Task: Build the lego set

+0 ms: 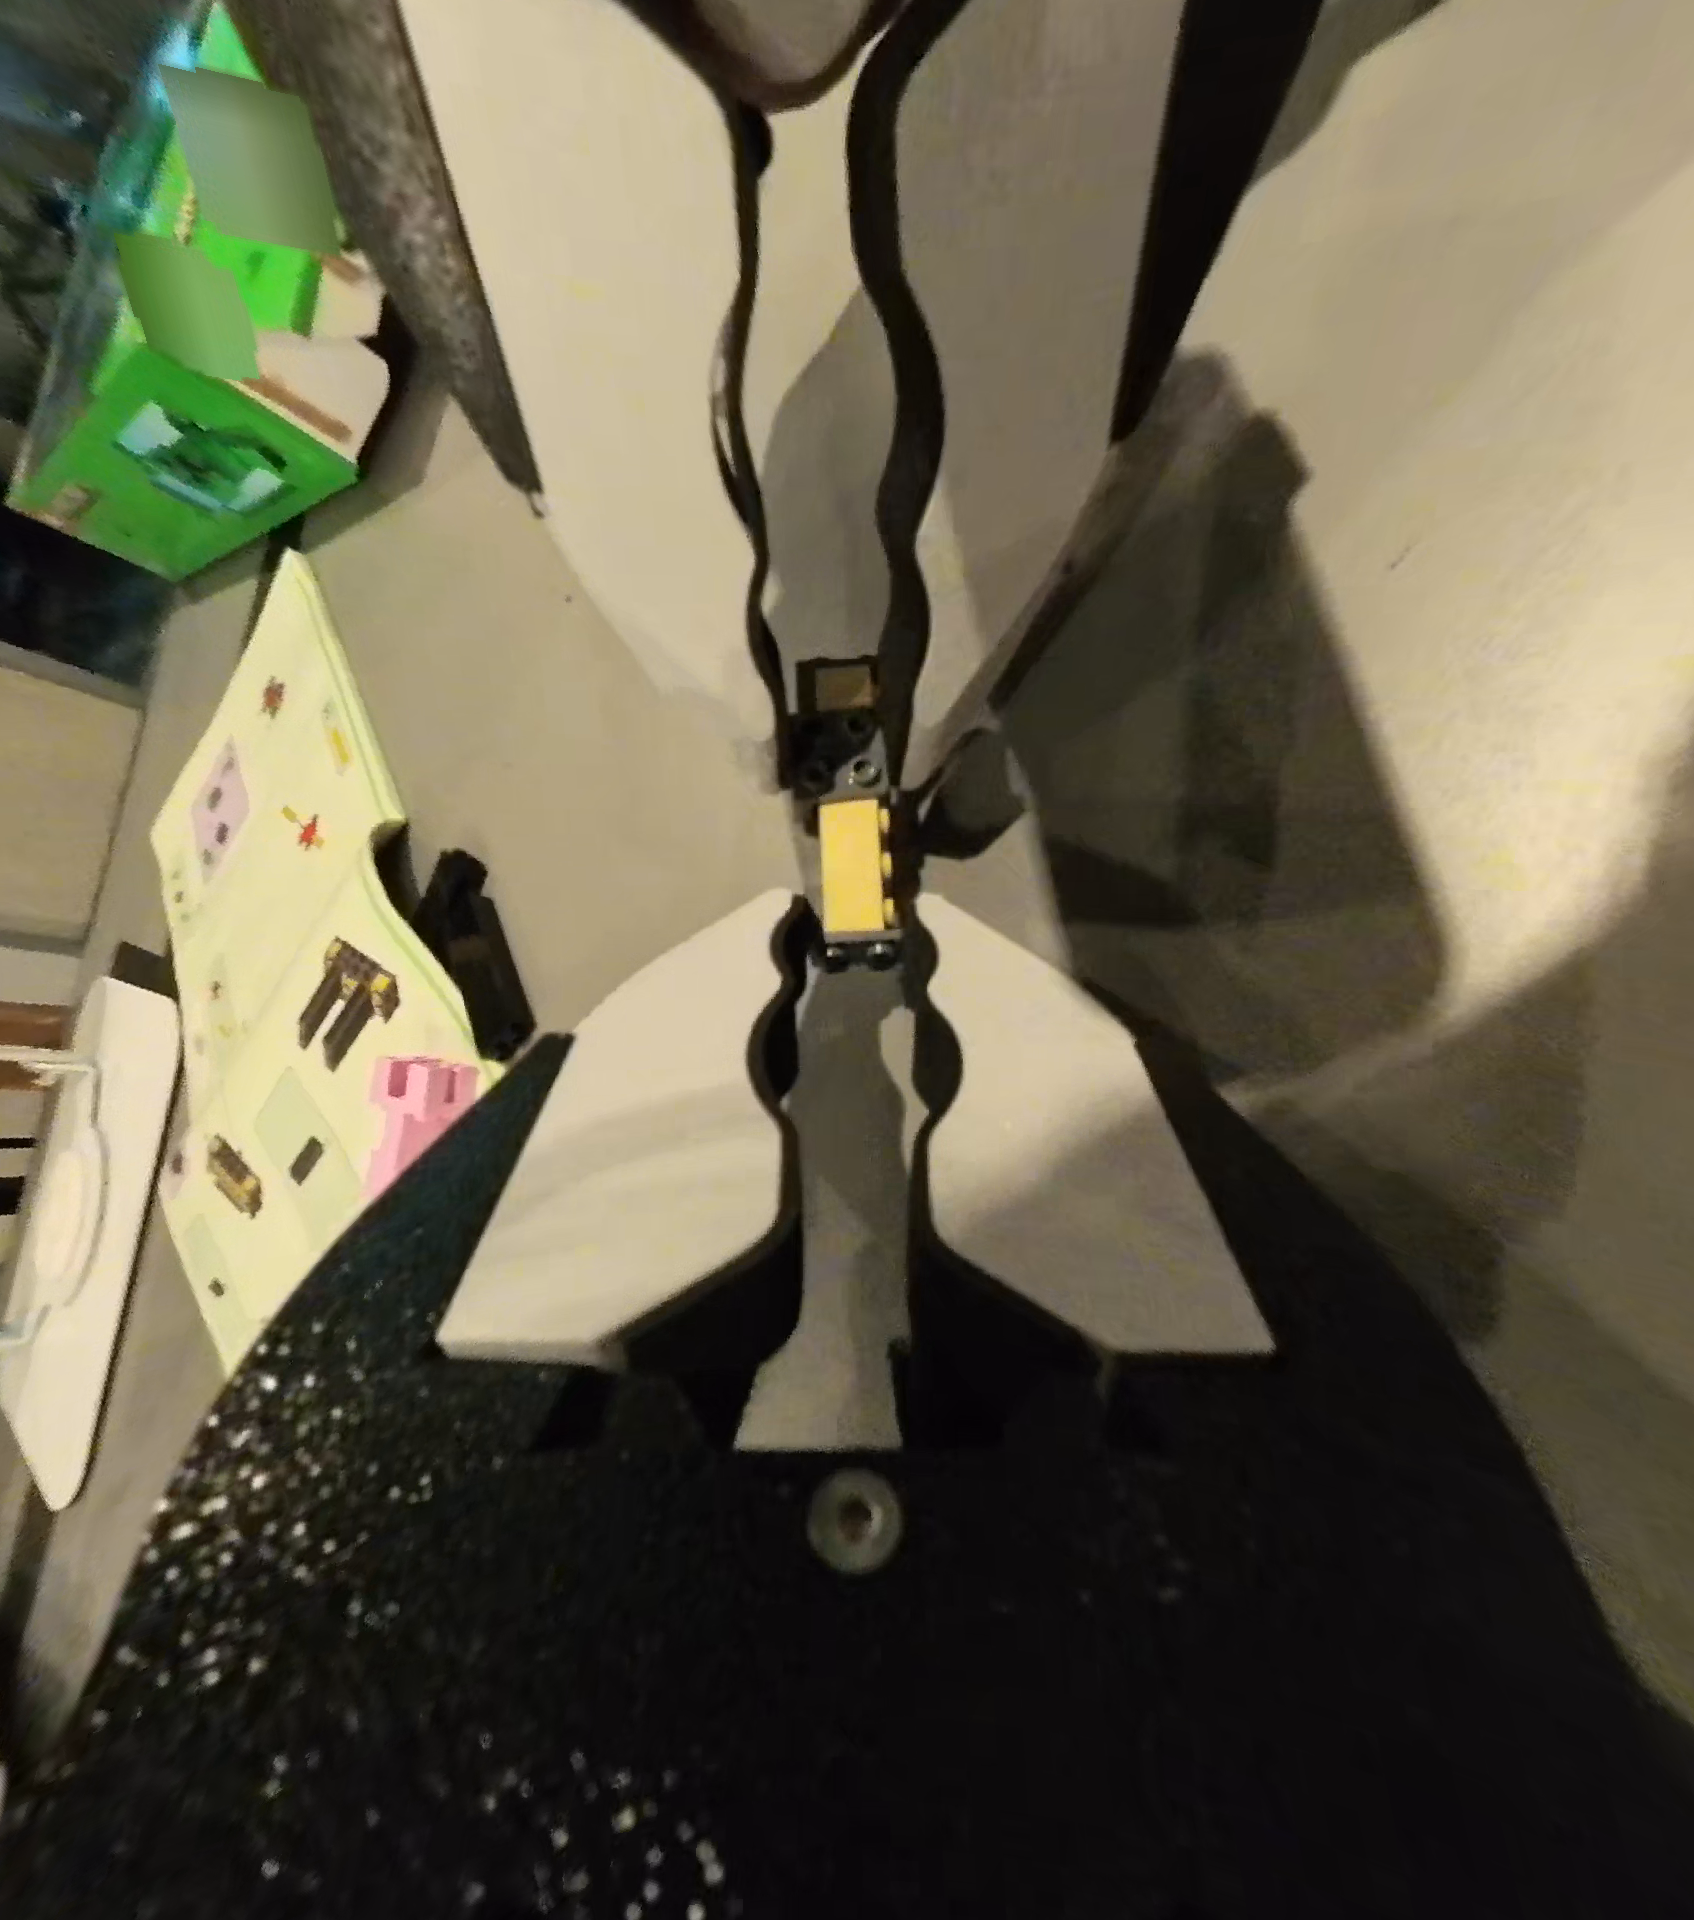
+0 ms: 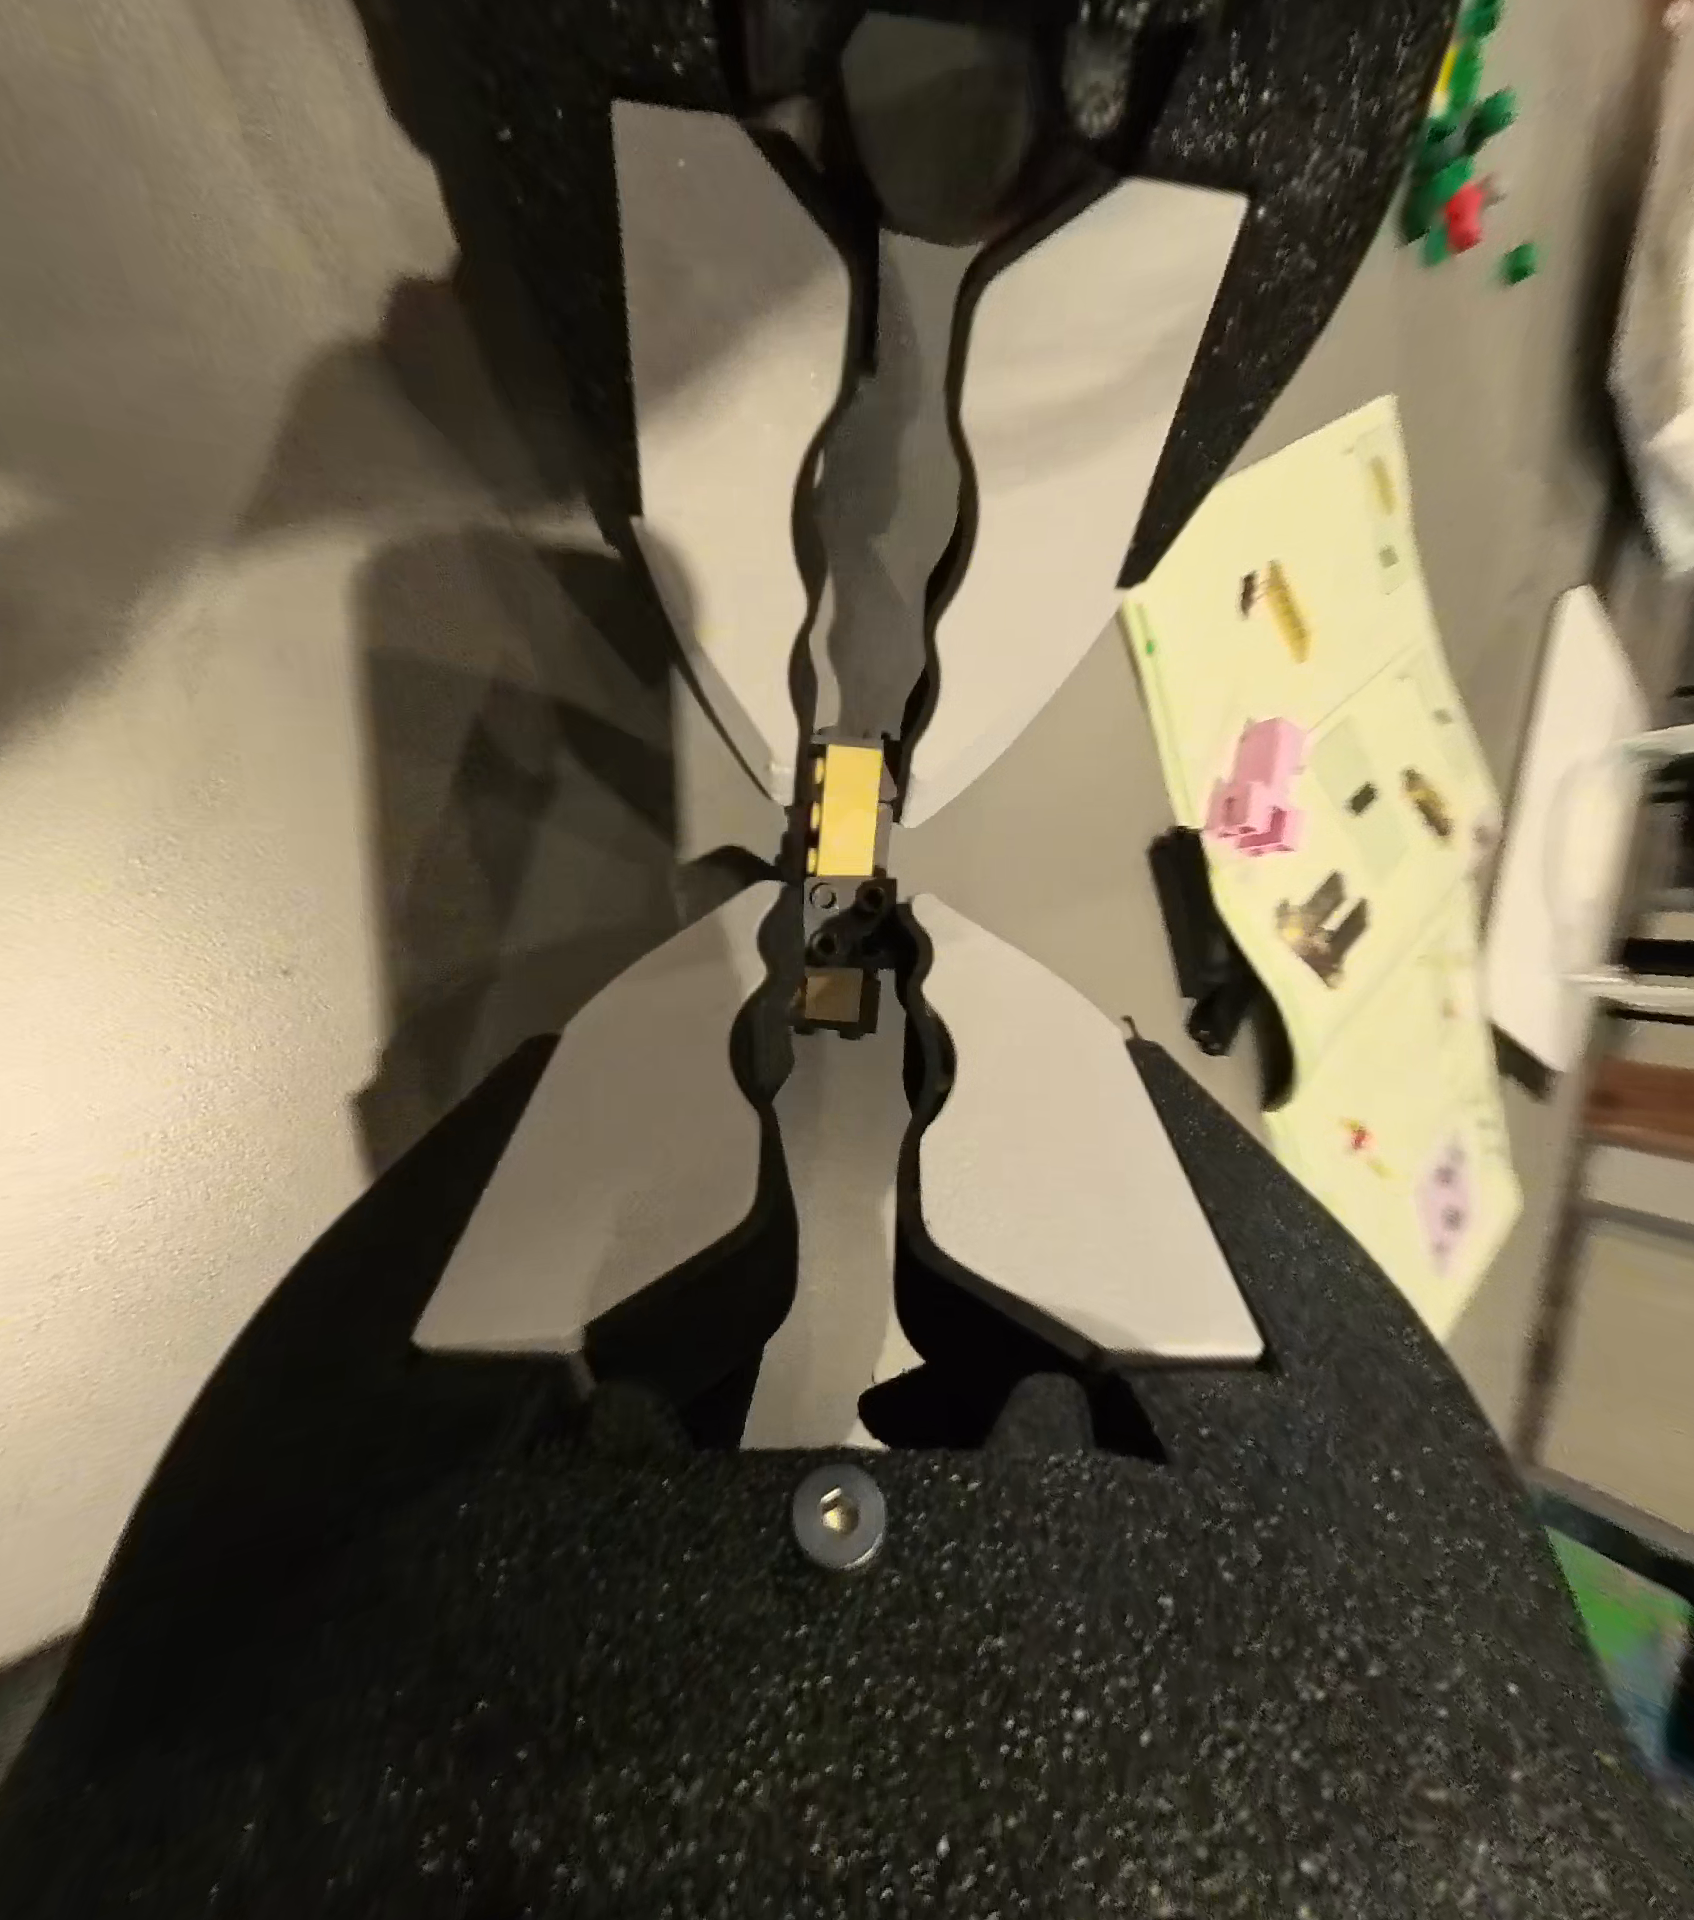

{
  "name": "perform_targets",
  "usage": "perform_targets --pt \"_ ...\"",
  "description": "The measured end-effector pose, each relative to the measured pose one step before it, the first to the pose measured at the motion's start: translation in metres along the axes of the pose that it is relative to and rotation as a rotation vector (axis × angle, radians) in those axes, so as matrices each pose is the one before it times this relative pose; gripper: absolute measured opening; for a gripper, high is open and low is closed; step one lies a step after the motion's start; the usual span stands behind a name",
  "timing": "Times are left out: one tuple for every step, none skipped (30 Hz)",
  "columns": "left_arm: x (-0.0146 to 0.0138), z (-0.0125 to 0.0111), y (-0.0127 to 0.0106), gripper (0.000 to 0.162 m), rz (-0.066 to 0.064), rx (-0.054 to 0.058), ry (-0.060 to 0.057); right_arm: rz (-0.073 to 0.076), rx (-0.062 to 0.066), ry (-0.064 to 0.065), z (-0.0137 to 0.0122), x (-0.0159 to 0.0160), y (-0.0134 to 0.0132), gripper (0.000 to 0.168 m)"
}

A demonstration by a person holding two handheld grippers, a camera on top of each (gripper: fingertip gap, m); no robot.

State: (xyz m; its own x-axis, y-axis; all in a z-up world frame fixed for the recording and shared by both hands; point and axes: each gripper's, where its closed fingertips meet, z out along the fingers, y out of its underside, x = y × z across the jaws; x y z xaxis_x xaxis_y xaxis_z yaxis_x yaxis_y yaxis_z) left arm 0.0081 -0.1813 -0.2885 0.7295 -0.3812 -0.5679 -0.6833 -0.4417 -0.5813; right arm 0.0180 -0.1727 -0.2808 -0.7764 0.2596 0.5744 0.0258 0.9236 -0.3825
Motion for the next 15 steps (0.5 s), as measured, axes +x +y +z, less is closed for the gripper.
perform_targets --pt "-0.00066 -0.00025 -0.00095 0.017 0.011 0.001 -0.0132 -0.0127 0.0019 0.0238 -0.00106 0.00043 -0.00006 0.016" --pt "-0.00065 -0.0003 -0.00108 0.017 0.0106 0.0015 -0.0128 -0.0127 0.0032 0.0221 -0.00118 0.00034 -0.00012 0.016" --pt "-0.00083 -0.00031 -0.00097 0.017 0.0108 0.0016 -0.0129 -0.0107 0.0033 0.0233 -0.00114 0.0007 -0.00013 0.016" --pt "-0.00061 -0.0003 -0.00088 0.017 0.0109 0.0011 -0.0115 -0.0095 0.0034 0.0191 -0.00113 0.00044 -0.00024 0.016" --pt "-0.00056 -0.00033 -0.00083 0.017 0.0086 0.0004 -0.011 -0.0065 0.0023 0.0169 -0.00086 0.00055 -0.00006 0.016" --pt "-0.00068 -0.00013 -0.00075 0.017 0.0067 0.0008 -0.0107 -0.0058 0.0022 0.0151 -0.00091 0.00045 0.0 0.016" --pt "-0.00059 -0.00034 -0.00075 0.017 0.0081 0.0016 -0.0101 -0.0064 0.0042 0.0157 -0.00076 0.00068 -0.00017 0.016" --pt "-0.00072 -0.0004 -0.00061 0.017 0.0093 0.0019 -0.0096 -0.0035 0.0051 0.0146 -0.00074 0.00051 -0.00024 0.016" --pt "-0.00067 -0.00036 -0.00056 0.017 0.0081 0.0019 -0.0079 0.0006 0.0052 0.0138 -0.00053 0.00077 -0.00025 0.016" --pt "-0.00035 -0.00024 -0.00021 0.017 0.0046 0.0017 -0.0045 0.0024 0.0051 0.0105 -0.00036 0.0003 -0.0001 0.016" --pt "0.00027 0.00011 -0.00014 0.017 0.0002 0.0009 0.0012 0.0036 0.0032 0.0048 -0.00007 -0.00024 -0.00002 0.016" --pt "0.00089 0.00043 0.00024 0.017 -0.0041 -0.0005 0.0061 0.003 -0.0011 -0.0024 0.00031 -0.00101 0.00049 0.016" --pt "0.0009 0.00058 0.00034 0.017 -0.0044 -0.0015 0.0061 0.0016 -0.0047 -0.0031 0.00052 -0.0009 0.00064 0.016" --pt "0.00094 0.00052 0.00057 0.017 -0.0005 -0.002 0.0059 -0.0011 -0.0048 -0.0038 0.00056 -0.00099 0.0005 0.016" --pt "0.00099 0.0005 0.00043 0.017 0.0004 -0.0021 0.0059 -0.001 -0.0052 -0.0092 0.00052 -0.00107 0.00039 0.016"
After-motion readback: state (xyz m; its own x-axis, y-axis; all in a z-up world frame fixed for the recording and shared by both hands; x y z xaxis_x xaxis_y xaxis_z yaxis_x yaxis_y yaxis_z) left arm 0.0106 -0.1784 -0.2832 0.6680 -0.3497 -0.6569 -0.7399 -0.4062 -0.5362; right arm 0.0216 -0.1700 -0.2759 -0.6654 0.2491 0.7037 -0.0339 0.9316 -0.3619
